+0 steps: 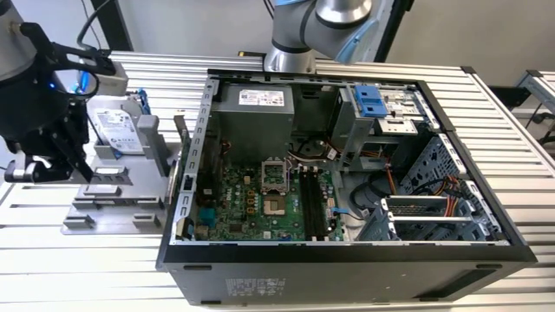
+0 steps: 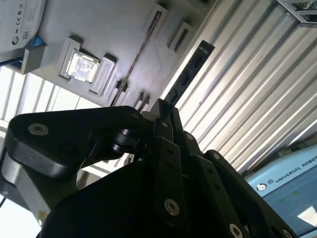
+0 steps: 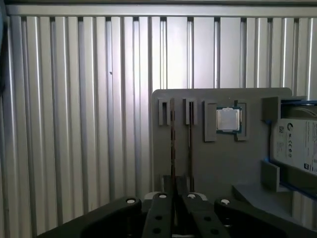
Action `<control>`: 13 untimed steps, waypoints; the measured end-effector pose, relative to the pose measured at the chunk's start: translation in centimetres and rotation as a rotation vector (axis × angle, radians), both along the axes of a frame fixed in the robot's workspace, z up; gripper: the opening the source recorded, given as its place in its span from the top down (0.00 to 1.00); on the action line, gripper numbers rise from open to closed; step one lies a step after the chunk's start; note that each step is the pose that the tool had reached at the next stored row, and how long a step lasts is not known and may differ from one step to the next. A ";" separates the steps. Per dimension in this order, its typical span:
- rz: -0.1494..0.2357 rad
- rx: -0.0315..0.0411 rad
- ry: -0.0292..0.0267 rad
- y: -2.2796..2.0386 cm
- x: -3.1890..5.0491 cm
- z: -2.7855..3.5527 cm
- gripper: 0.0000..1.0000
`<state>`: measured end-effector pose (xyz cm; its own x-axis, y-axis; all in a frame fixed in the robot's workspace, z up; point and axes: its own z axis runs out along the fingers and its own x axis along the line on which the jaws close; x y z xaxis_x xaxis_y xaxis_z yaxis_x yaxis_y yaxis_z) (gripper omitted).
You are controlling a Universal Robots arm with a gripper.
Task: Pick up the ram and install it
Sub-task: 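Pick up the ram and move it above insertion slot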
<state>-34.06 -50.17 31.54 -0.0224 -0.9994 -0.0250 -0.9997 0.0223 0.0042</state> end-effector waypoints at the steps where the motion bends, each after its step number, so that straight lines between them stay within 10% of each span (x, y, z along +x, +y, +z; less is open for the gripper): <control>1: 0.000 0.0000 0.0001 0.00 0.00 0.49 1.00; 13: 0.000 0.0000 0.0001 0.00 0.00 5.94 1.00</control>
<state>-34.06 -50.17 37.48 -0.0224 -0.9994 -0.0249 -0.9997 0.0223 0.0043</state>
